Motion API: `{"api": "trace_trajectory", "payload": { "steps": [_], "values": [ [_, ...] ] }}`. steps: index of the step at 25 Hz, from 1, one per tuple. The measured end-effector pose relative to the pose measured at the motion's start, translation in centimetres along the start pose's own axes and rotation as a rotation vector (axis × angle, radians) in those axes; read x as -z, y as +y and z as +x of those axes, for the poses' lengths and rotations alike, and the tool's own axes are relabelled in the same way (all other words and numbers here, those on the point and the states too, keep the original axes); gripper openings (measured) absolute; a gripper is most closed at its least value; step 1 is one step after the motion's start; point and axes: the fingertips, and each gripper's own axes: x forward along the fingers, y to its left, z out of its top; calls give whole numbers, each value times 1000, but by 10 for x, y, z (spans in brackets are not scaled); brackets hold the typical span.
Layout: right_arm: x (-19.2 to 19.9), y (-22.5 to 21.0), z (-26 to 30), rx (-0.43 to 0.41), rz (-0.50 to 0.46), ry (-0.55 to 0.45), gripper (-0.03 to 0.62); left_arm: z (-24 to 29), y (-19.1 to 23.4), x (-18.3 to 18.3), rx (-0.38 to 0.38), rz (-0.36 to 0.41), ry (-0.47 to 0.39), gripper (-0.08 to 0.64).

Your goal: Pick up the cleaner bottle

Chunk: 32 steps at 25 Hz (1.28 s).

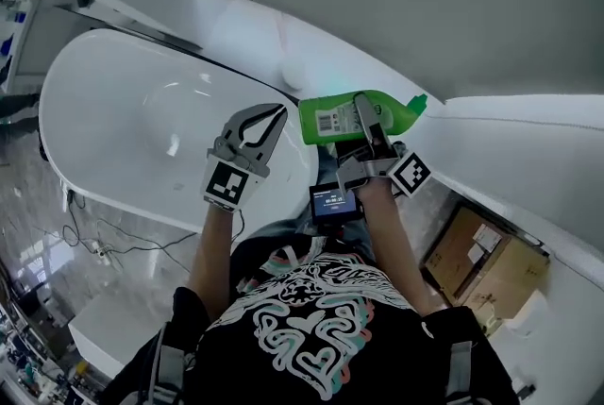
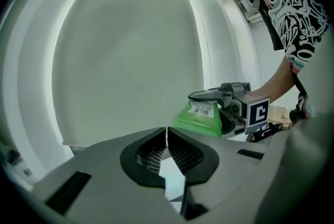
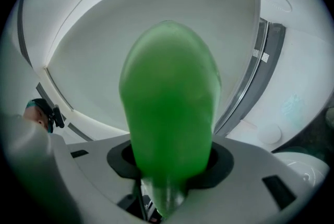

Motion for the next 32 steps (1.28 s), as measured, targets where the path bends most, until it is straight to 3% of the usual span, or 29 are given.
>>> {"api": "trace_trajectory", "payload": {
  "steps": [5,14,32],
  "values": [
    [-1,16,0,-1,-16,-54,202,-13,8,-9,-23,-3,-29,21],
    [-2,31,-9,-9,46,-118,201,-27,-1,-26,-7,19,-36,21],
    [-12,30,-10,2,50,-150,201,-22,3,-28,4,22,-43,21]
  ]
}}
